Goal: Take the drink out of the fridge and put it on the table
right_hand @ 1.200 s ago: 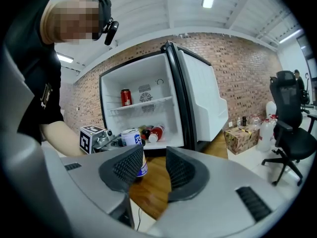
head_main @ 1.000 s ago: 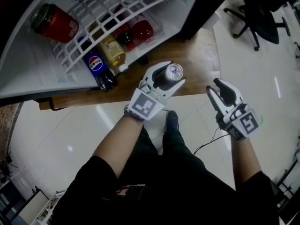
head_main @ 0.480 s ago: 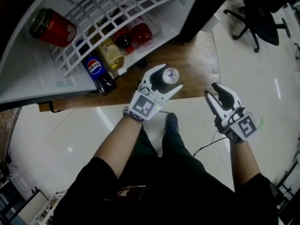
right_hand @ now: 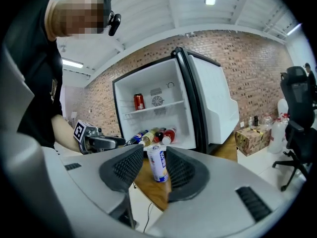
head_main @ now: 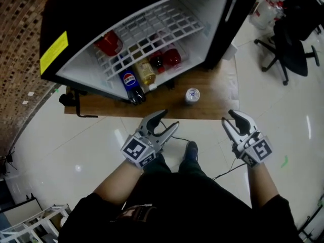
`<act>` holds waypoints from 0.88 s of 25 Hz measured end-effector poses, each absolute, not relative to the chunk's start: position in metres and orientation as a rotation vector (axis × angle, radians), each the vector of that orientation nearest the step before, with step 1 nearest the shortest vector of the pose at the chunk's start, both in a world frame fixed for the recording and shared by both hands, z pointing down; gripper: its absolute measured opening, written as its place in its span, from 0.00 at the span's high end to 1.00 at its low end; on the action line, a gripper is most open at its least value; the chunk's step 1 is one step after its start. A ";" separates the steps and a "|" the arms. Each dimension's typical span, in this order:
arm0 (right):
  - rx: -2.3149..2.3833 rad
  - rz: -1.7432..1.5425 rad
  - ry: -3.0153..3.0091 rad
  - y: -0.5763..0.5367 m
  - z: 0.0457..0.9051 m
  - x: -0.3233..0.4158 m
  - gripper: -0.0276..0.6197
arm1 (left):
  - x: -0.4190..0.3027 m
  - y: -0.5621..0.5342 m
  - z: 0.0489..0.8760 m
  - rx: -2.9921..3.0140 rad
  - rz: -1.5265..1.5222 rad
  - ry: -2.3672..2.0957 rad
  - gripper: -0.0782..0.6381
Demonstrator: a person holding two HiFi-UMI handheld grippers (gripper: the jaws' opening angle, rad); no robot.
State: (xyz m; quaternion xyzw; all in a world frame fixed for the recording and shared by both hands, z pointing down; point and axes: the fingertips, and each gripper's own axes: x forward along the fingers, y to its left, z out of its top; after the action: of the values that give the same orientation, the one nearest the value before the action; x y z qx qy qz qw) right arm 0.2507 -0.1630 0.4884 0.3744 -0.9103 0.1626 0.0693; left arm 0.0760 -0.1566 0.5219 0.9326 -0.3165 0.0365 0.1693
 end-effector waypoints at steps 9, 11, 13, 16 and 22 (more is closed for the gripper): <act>1.000 0.450 -2.823 -0.103 0.418 0.181 0.85 | -0.046 -0.071 0.400 2.593 -0.135 -0.986 0.89; 1.010 0.443 -2.831 -0.085 0.407 0.149 0.88 | -0.084 -0.057 0.386 2.602 -0.155 -0.963 0.89; 1.030 0.436 -2.808 -0.066 0.399 0.115 0.89 | -0.122 -0.043 0.373 2.608 -0.174 -0.936 0.89; 1.096 0.464 -2.789 -0.041 0.382 0.058 0.89 | -0.175 -0.021 0.359 2.627 -0.137 -0.860 0.89; 1.107 0.551 -2.798 0.003 0.362 -0.030 0.89 | -0.242 0.025 0.349 2.643 -0.116 -0.775 0.89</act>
State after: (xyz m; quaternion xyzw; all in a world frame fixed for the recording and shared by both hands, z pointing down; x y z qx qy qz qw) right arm -0.0305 0.0031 0.3622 0.3616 -0.9139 0.1801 0.0410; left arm -0.2421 0.0248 0.3490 0.9411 -0.2759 -0.0411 0.1911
